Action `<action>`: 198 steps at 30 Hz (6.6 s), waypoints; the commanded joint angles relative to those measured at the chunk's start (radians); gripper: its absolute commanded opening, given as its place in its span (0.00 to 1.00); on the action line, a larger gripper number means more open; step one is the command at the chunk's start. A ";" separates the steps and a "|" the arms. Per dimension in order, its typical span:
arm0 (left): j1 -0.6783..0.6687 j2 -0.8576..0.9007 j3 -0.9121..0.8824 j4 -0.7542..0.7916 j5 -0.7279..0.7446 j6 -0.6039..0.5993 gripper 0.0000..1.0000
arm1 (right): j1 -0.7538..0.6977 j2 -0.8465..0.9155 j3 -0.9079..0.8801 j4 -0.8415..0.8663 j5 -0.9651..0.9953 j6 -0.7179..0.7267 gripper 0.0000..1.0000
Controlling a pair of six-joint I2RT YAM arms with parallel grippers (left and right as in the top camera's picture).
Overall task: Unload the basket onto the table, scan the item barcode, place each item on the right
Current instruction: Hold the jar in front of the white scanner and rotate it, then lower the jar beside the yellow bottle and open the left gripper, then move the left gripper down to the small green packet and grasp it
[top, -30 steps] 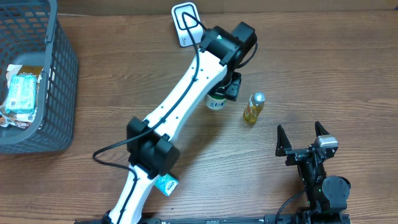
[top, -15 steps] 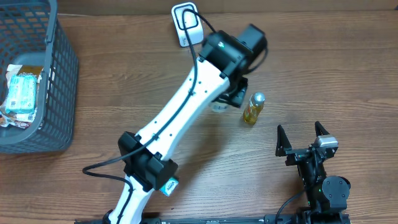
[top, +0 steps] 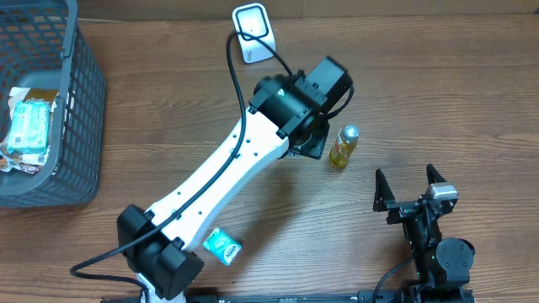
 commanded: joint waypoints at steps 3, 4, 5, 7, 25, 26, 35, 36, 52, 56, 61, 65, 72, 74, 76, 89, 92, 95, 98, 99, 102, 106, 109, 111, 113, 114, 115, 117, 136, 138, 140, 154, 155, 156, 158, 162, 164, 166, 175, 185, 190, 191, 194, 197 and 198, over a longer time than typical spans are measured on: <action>0.063 -0.021 -0.206 0.163 0.086 -0.031 0.59 | -0.005 -0.007 -0.010 0.003 0.004 0.002 1.00; 0.072 -0.021 -0.239 0.194 0.085 -0.041 0.59 | -0.005 -0.007 -0.010 0.003 0.004 0.002 1.00; 0.080 -0.021 -0.267 0.222 0.085 -0.046 0.59 | -0.005 -0.007 -0.010 0.003 0.004 0.002 1.00; 0.095 -0.021 -0.307 0.266 0.093 -0.047 0.59 | -0.005 -0.007 -0.010 0.003 0.004 0.002 1.00; 0.025 0.055 -0.393 0.458 0.107 -0.066 0.60 | -0.005 -0.007 -0.010 0.003 0.004 0.002 1.00; 0.019 0.063 -0.393 0.461 0.098 -0.074 0.61 | -0.005 -0.007 -0.010 0.003 0.004 0.002 1.00; 0.009 0.131 -0.393 0.457 0.077 -0.095 0.67 | -0.005 -0.007 -0.010 0.003 0.004 0.002 1.00; 0.009 0.131 -0.393 0.458 0.077 -0.095 0.74 | -0.005 -0.007 -0.010 0.003 0.004 0.002 1.00; 0.053 0.066 -0.171 0.259 0.077 -0.095 1.00 | -0.005 -0.007 -0.010 0.003 0.004 0.002 1.00; 0.055 0.016 -0.109 0.195 0.085 -0.094 1.00 | -0.005 -0.007 -0.010 0.003 0.004 0.002 1.00; 0.069 -0.035 -0.101 0.097 0.081 -0.080 0.76 | -0.005 -0.007 -0.010 0.003 0.004 0.002 1.00; 0.103 -0.039 -0.106 -0.023 0.133 -0.079 0.04 | -0.005 -0.007 -0.010 0.003 0.004 0.002 1.00; 0.126 -0.041 -0.126 -0.207 0.263 0.062 0.05 | -0.005 -0.007 -0.010 0.003 0.004 0.002 1.00; 0.124 -0.053 -0.128 -0.243 0.248 0.028 0.05 | -0.005 -0.007 -0.010 0.003 0.004 0.002 1.00; 0.121 -0.076 -0.131 -0.277 0.204 -0.027 0.05 | -0.005 -0.007 -0.010 0.003 0.004 0.002 1.00; -0.034 -0.450 -0.654 -0.166 0.127 -0.465 0.05 | -0.005 -0.007 -0.010 0.003 0.004 0.002 1.00; -0.039 -0.490 -0.821 -0.096 0.184 -0.498 0.05 | -0.005 -0.007 -0.010 0.003 0.004 0.002 1.00; -0.036 -0.492 -0.971 -0.016 0.188 -0.545 0.05 | -0.005 -0.007 -0.010 0.003 0.004 0.002 1.00; -0.017 -0.492 -1.075 0.077 0.189 -0.561 0.05 | -0.005 -0.007 -0.010 0.003 0.004 0.002 1.00; -0.006 -0.492 -1.098 0.100 0.189 -0.562 0.05 | -0.005 -0.007 -0.010 0.003 0.004 0.002 1.00; 0.027 -0.492 -1.145 0.140 0.151 -0.562 0.05 | -0.005 -0.007 -0.010 0.003 0.004 0.002 1.00; 0.074 -0.489 -1.219 0.211 0.114 -0.560 0.06 | -0.005 -0.007 -0.010 0.003 0.004 0.002 1.00; 0.117 -0.479 -1.267 0.283 0.160 -0.514 0.05 | -0.005 -0.007 -0.010 0.003 0.004 0.002 1.00; 0.147 -0.476 -1.275 0.309 0.163 -0.469 0.06 | -0.005 -0.007 -0.010 0.003 0.004 0.002 1.00; 0.178 -0.476 -1.274 0.334 0.153 -0.417 0.08 | -0.005 -0.007 -0.010 0.003 0.004 0.002 1.00; 0.195 -0.475 -1.275 0.350 0.151 -0.390 0.09 | -0.005 -0.007 -0.010 0.003 0.004 0.002 1.00; 0.215 -0.474 -1.274 0.368 0.152 -0.365 0.09 | -0.005 -0.007 -0.010 0.003 0.004 0.002 1.00; 0.259 -0.474 -1.274 0.398 0.152 -0.313 0.11 | -0.005 -0.007 -0.010 0.003 0.004 0.002 1.00; 0.602 -0.474 -1.047 0.332 0.323 0.048 0.32 | -0.005 -0.007 -0.010 0.003 0.004 0.002 1.00; 0.599 -0.474 -1.039 0.270 0.410 0.099 0.40 | -0.005 -0.007 -0.010 0.003 0.004 0.002 1.00; 0.589 -0.473 -1.048 0.226 0.436 0.113 0.43 | -0.005 -0.007 -0.010 0.003 0.004 0.002 1.00; 0.393 -0.465 -1.247 0.367 0.401 -0.004 0.70 | -0.005 -0.007 -0.010 0.003 0.004 0.002 1.00; 0.392 -0.463 -1.249 0.368 0.376 -0.022 0.70 | -0.005 -0.007 -0.010 0.003 0.004 0.002 1.00; 0.392 -0.462 -1.249 0.368 0.359 -0.033 0.69 | -0.005 -0.007 -0.010 0.003 0.004 0.002 1.00; 0.393 -0.459 -1.249 0.381 0.342 -0.043 0.66 | -0.005 -0.007 -0.010 0.003 0.004 0.002 1.00; 0.393 -0.459 -1.249 0.449 0.304 -0.050 0.62 | -0.005 -0.007 -0.010 0.003 0.004 0.002 1.00; 0.393 -0.459 -1.249 0.472 0.314 -0.050 0.60 | -0.005 -0.007 -0.010 0.003 0.004 0.002 1.00; 0.393 -0.459 -1.249 0.473 0.312 -0.049 0.58 | -0.005 -0.007 -0.010 0.003 0.004 0.002 1.00; 0.393 -0.372 -1.250 0.469 0.313 -0.050 0.52 | -0.005 -0.007 -0.010 0.003 0.004 0.002 1.00; 0.457 -0.318 -1.070 0.481 0.135 -0.042 0.54 | -0.005 -0.007 -0.010 0.003 0.004 0.002 1.00; 0.484 -0.317 -0.977 0.644 0.050 0.024 0.48 | -0.005 -0.007 -0.010 0.003 0.004 0.002 1.00; 0.484 -0.317 -0.978 0.689 0.051 0.042 0.48 | -0.005 -0.007 -0.010 0.003 0.004 0.002 1.00; 0.484 -0.316 -0.976 0.752 0.050 0.069 0.48 | -0.005 -0.007 -0.010 0.003 0.004 0.002 1.00; 0.484 -0.317 -0.909 0.644 0.058 0.079 0.57 | -0.005 -0.007 -0.010 0.003 0.004 0.002 1.00; 0.485 -0.317 -0.888 0.603 0.064 0.079 0.58 | -0.005 -0.007 -0.010 0.003 0.004 0.002 1.00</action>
